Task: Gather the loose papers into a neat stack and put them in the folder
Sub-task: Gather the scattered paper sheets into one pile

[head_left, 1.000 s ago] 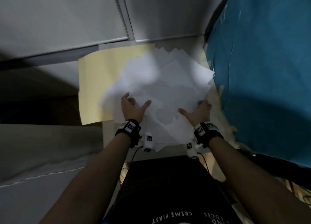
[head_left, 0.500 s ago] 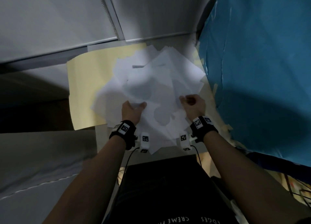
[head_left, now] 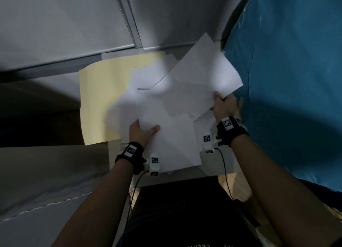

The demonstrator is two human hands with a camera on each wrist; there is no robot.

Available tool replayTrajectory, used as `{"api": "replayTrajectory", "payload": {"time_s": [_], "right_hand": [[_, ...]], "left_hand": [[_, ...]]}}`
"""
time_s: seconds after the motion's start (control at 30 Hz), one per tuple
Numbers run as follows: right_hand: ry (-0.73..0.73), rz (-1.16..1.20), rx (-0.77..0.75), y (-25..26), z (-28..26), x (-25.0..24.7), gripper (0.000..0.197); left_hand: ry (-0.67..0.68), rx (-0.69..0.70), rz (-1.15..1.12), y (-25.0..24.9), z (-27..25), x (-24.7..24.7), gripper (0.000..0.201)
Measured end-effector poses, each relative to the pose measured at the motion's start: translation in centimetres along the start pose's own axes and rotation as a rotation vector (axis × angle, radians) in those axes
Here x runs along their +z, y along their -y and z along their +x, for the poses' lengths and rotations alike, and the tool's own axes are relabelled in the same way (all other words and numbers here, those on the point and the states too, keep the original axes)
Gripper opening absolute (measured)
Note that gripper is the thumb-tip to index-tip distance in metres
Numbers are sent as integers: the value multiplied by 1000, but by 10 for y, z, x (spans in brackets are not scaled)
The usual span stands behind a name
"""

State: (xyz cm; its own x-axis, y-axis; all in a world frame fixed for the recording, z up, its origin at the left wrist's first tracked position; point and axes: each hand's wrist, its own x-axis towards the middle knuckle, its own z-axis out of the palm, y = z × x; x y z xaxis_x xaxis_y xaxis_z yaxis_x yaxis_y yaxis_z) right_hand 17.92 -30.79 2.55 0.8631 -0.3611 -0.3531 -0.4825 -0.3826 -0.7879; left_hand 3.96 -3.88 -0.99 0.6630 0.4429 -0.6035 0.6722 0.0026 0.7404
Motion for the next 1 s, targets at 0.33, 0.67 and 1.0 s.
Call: {"api": "replayTrajectory", "payload": {"time_s": [0.33, 0.67, 1.0], "right_hand": [[-140, 135, -215, 47, 31, -17, 48], [386, -28, -184, 30, -13, 23, 31], [314, -73, -274, 29, -12, 13, 48]], "left_hand": [[-115, 43, 112, -16, 7, -8, 32], [-99, -61, 292, -10, 20, -14, 33], [-126, 367, 88, -38, -13, -23, 104]]}}
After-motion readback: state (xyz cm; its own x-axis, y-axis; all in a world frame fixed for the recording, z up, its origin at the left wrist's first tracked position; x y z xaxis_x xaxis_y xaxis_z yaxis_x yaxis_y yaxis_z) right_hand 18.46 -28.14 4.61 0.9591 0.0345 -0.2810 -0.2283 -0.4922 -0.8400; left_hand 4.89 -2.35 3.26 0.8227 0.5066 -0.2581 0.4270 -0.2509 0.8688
